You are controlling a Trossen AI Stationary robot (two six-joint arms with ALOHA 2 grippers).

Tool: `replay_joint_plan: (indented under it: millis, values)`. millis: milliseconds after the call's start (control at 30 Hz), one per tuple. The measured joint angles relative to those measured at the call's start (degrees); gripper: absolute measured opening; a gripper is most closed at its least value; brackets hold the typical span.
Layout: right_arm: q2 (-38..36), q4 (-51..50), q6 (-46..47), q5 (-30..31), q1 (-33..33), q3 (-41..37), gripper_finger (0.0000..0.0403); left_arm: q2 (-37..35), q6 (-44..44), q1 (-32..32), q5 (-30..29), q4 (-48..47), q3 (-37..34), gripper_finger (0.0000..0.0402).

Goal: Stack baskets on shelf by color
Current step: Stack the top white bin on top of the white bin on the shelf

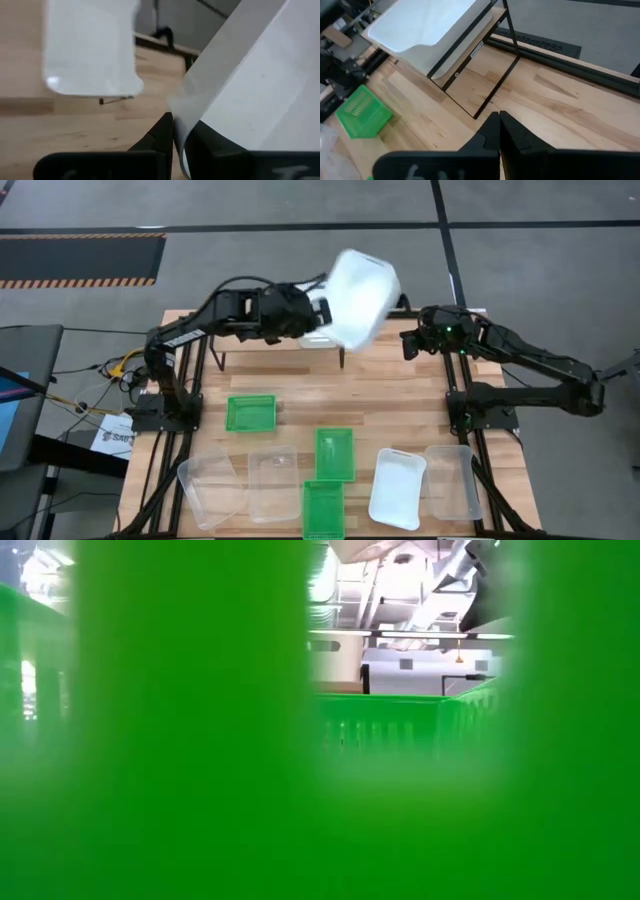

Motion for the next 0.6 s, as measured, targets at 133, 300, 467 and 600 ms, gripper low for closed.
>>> replay_joint_plan:
  millis: [133,300,467,600]
  values:
    - [0.66,-0.04,-0.18,-0.11,-0.04,0.0,0.0019,0.01,-8.47,2.12,-0.38,-2.83,0.0,0.0029]
    - [0.77,0.01,-0.63,-0.13,-0.04,0.0,0.0019,0.48,-9.4,4.74,-0.25,-5.42,-0.55,0.0029]
    - [0.77,0.02,-0.71,-0.18,-0.04,0.0,0.0016,0.6,-9.62,7.1,-0.21,-6.39,-0.57,0.0029]
    - [0.77,0.01,-1.38,-0.2,-0.04,0.0,0.002,0.64,-14.74,8.13,-0.28,-9.26,-0.57,0.0029]
